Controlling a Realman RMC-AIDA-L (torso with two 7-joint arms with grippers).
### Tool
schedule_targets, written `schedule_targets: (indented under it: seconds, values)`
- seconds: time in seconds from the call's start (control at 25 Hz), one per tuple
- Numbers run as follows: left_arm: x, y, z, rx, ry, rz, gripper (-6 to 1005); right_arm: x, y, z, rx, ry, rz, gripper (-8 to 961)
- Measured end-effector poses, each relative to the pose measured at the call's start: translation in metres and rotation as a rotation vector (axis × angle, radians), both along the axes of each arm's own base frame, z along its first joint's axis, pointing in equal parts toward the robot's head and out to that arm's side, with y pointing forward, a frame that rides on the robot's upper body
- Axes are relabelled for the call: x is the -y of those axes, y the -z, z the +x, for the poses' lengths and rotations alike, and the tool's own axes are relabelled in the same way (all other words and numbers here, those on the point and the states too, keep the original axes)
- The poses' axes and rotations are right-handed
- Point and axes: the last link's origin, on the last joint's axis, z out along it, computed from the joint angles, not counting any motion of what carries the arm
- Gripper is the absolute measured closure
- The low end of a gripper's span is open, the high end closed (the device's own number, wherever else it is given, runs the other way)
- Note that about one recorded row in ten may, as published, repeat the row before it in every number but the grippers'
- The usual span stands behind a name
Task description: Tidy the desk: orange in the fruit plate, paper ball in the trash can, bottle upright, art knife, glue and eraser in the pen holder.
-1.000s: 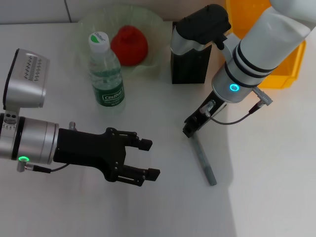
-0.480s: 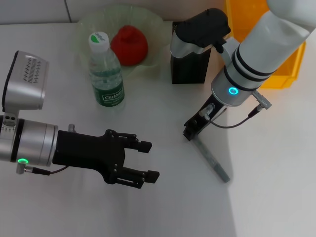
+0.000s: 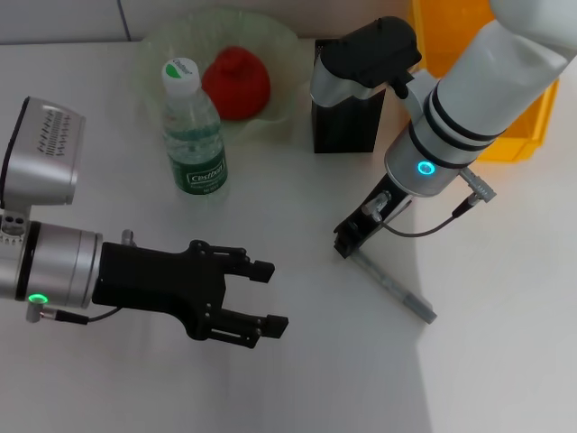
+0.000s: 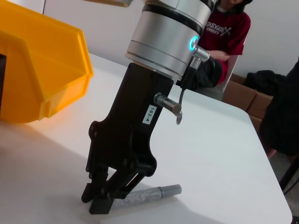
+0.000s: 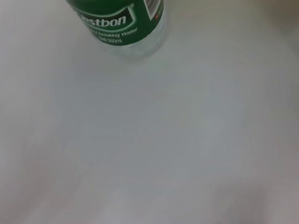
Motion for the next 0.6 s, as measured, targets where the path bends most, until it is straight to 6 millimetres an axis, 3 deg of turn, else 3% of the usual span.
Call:
schedule_targets:
  seconds: [0.12,0.28,0.32,0.36,0.4,0.44,0.48,0.56,0.6]
  values:
    - [0.001,0.0,-0.001,0.0,-0.003,0.0,202,0.001,-0.004,-0.004,-0.023,-0.012,0.009,807]
    - [0.002,0.0,-0.001,0.003,-0.002,-0.004,202,0.001,-0.025,-0.013,-0.091,-0.043,0.058,808]
    - [0.002,0.0,-0.001,0.003,-0.002,-0.004,202,-0.003,-0.038,-0.022,-0.128,-0.068,0.102,808]
    - [0.003,-0.001,-0.001,0.006,0.0,-0.01,202,-0.008,-0.064,-0.031,-0.189,-0.101,0.188,808]
    - [0.003,-0.001,-0.001,0.006,0.0,-0.01,202,-0.008,-0.064,-0.031,-0.189,-0.101,0.188,808]
    - [0.004,-0.001,0.0,0.008,0.001,-0.014,202,-0.012,-0.093,-0.037,-0.258,-0.135,0.294,808]
    - [0.004,-0.001,0.0,0.008,0.001,-0.014,202,-0.012,-0.093,-0.037,-0.258,-0.135,0.294,808]
    - [0.004,-0.001,0.0,0.009,0.001,-0.015,202,-0.016,-0.133,-0.038,-0.386,-0.184,0.466,808]
    - [0.004,-0.001,0.0,0.009,0.001,-0.015,202,-0.016,-0.133,-0.038,-0.386,-0.184,0.466,808]
